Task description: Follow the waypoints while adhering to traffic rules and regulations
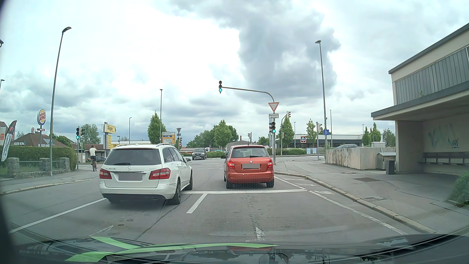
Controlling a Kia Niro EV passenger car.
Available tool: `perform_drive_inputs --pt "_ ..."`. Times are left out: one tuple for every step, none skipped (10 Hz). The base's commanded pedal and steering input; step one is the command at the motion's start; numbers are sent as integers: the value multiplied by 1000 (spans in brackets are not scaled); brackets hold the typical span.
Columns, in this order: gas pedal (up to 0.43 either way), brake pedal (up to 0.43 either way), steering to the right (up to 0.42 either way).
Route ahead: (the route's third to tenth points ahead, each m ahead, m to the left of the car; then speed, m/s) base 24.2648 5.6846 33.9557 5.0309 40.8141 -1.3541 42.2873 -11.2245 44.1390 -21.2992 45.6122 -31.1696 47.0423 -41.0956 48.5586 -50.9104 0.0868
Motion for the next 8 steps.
perform_drive_inputs --pt "39 0 0" --pt "39 0 0" --pt "39 6 0" --pt "39 6 1" --pt "47 0 1" --pt "67 0 4" --pt "67 0 5" --pt "67 0 6"
